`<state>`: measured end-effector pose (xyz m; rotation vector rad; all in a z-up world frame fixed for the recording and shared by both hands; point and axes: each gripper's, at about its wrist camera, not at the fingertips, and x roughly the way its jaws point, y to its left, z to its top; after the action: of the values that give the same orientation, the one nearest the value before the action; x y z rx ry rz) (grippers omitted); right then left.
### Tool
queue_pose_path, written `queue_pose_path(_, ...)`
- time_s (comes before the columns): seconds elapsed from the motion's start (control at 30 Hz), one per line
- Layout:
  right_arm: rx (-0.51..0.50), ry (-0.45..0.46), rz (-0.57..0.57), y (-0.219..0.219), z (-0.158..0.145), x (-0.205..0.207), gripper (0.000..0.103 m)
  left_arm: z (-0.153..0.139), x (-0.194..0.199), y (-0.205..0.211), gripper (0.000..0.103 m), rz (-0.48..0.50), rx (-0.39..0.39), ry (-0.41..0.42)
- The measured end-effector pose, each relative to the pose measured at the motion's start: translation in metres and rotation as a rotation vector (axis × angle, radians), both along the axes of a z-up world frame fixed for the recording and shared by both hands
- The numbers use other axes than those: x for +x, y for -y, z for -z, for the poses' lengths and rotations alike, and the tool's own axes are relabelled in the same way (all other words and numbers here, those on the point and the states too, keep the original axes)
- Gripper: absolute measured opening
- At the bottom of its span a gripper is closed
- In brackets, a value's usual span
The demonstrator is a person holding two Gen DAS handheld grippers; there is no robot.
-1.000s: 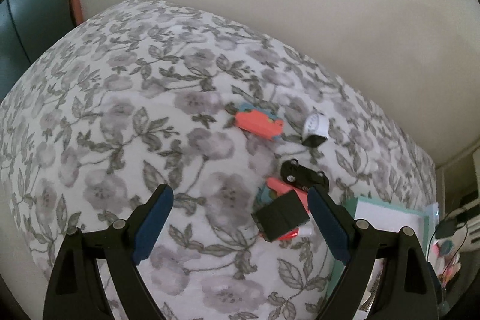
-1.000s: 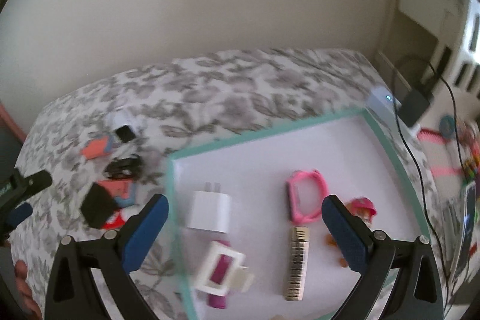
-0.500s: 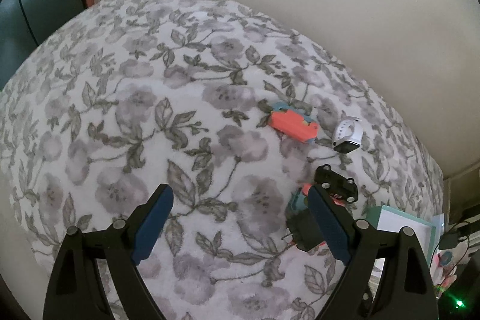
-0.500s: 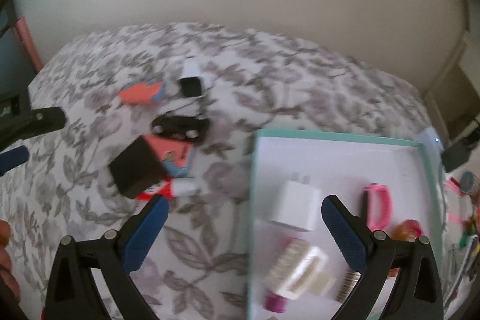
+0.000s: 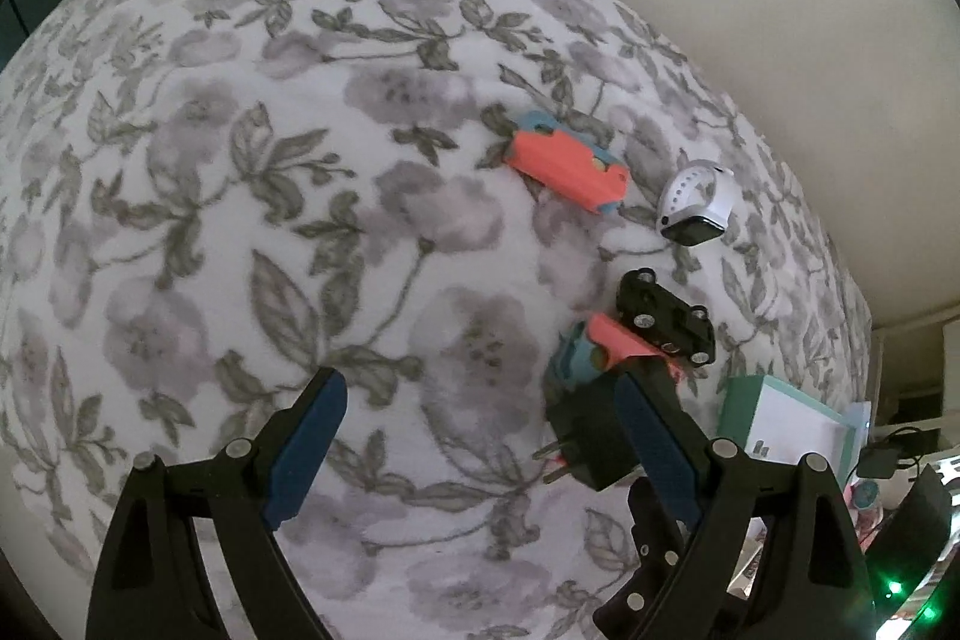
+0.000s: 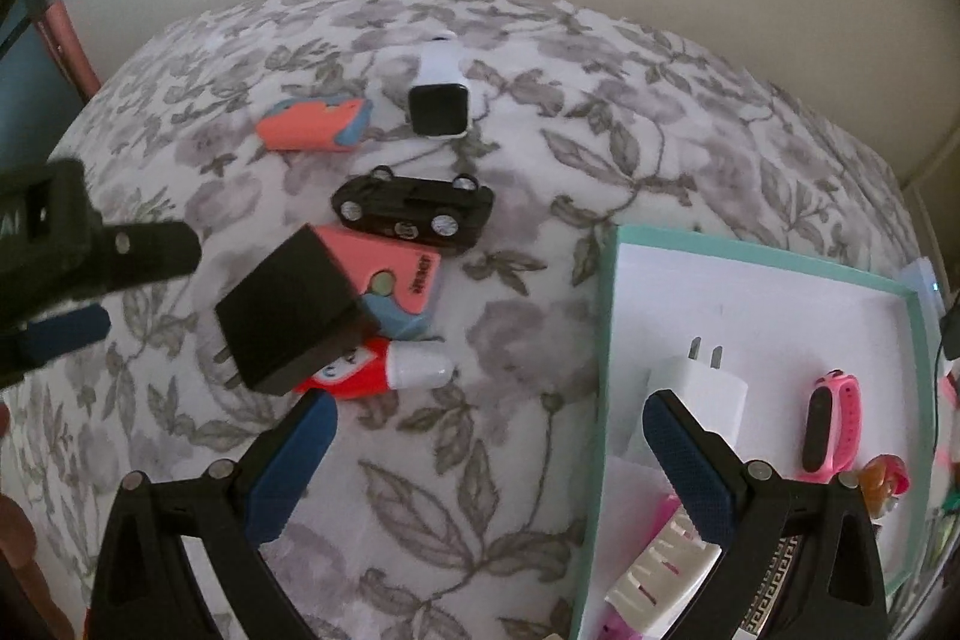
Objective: Organize rigid objects
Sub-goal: 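Move the left gripper to the black square charger and grasp it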
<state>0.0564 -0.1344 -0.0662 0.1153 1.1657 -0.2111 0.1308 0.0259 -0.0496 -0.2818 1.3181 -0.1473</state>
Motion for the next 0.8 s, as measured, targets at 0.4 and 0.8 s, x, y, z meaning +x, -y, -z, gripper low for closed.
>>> queue_pose_path(0.4,-0.023,-0.032,0.118,0.047,-0.016,0.014,0.103,0.008,0.009,0.042,0.091,0.053,-0.025,-0.025)
queue_pose_path(0.8,0.045,-0.044,0.240,0.085,-0.011,0.008,0.103,0.025,0.006,0.053,0.065,0.083,-0.058,-0.068)
